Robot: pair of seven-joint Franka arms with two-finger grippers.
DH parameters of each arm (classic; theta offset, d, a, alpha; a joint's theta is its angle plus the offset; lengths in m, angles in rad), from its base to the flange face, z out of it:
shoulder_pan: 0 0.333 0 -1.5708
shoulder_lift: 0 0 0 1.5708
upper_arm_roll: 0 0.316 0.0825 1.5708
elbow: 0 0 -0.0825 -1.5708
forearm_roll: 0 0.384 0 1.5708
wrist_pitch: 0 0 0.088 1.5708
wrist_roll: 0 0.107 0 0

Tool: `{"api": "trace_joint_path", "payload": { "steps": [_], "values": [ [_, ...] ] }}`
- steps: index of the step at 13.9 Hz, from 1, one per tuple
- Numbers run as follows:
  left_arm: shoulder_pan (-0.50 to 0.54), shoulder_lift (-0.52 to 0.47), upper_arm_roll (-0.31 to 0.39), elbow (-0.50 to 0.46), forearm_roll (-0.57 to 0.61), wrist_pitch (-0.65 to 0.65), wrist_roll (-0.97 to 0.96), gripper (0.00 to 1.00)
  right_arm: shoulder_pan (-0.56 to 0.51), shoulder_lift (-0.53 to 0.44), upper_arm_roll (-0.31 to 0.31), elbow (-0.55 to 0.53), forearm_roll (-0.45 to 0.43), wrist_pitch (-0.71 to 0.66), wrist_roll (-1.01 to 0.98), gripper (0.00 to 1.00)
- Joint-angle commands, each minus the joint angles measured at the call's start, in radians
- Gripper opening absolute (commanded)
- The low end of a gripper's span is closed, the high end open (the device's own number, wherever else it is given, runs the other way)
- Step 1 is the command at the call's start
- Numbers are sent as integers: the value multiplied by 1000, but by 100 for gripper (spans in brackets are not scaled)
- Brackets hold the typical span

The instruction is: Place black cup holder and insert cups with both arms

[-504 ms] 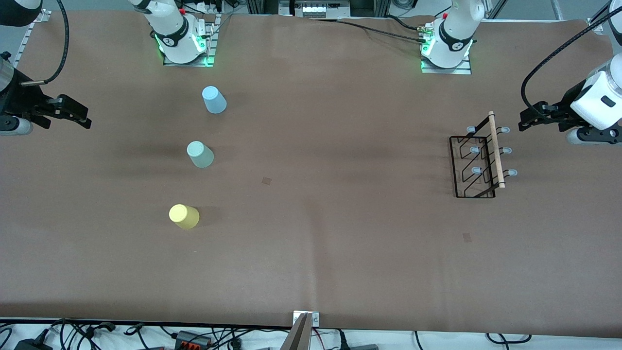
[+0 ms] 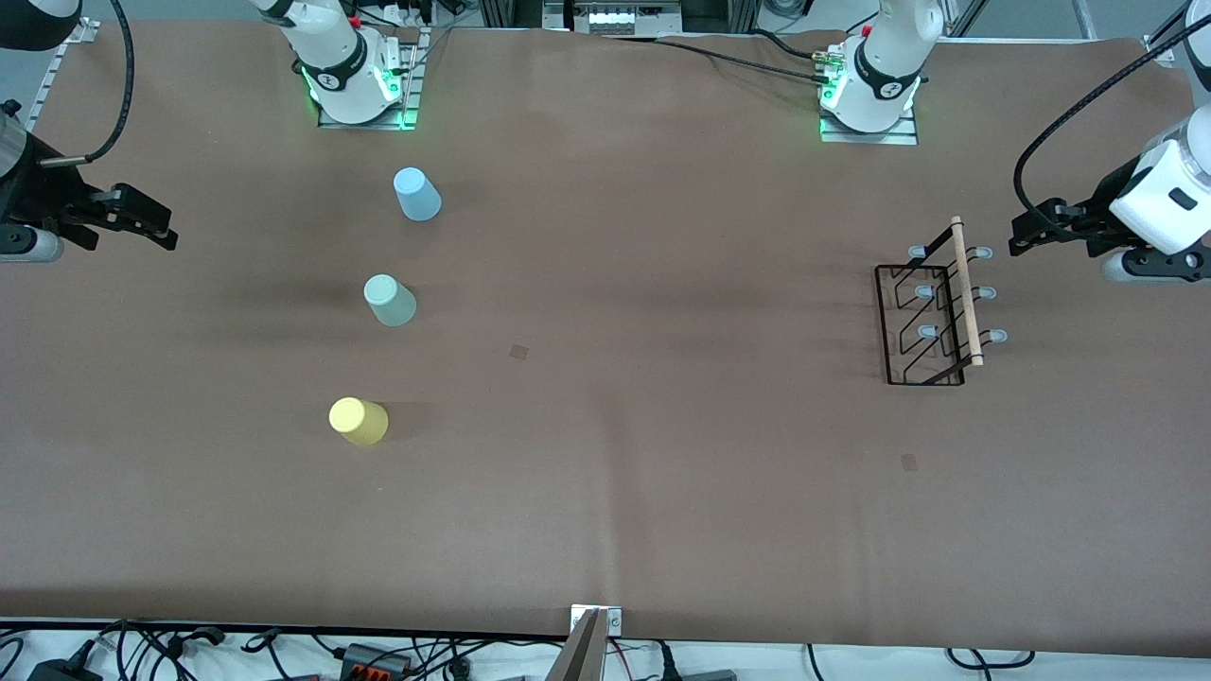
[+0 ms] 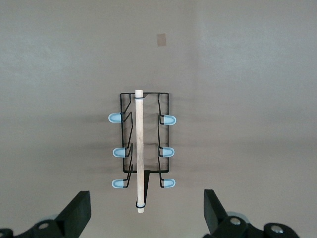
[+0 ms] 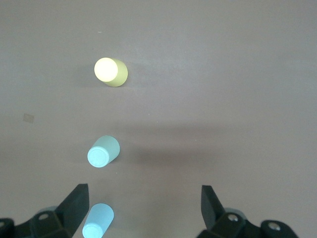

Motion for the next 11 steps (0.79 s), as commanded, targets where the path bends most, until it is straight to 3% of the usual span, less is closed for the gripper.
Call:
{"api": "trace_joint_path", "payload": {
  "steps": [1, 6, 11],
  "values": [
    [0, 39, -5, -15, 0, 59, 1, 100, -4, -20, 3, -14, -13, -6, 15, 100],
    [6, 19, -5, -314, 11, 398, 94, 100, -2, -18, 3, -14, -13, 5, 15, 100],
    [84, 36, -5, -475, 13, 593, 217, 95, -1, -18, 3, -16, -13, 6, 15, 100]
  ]
}}
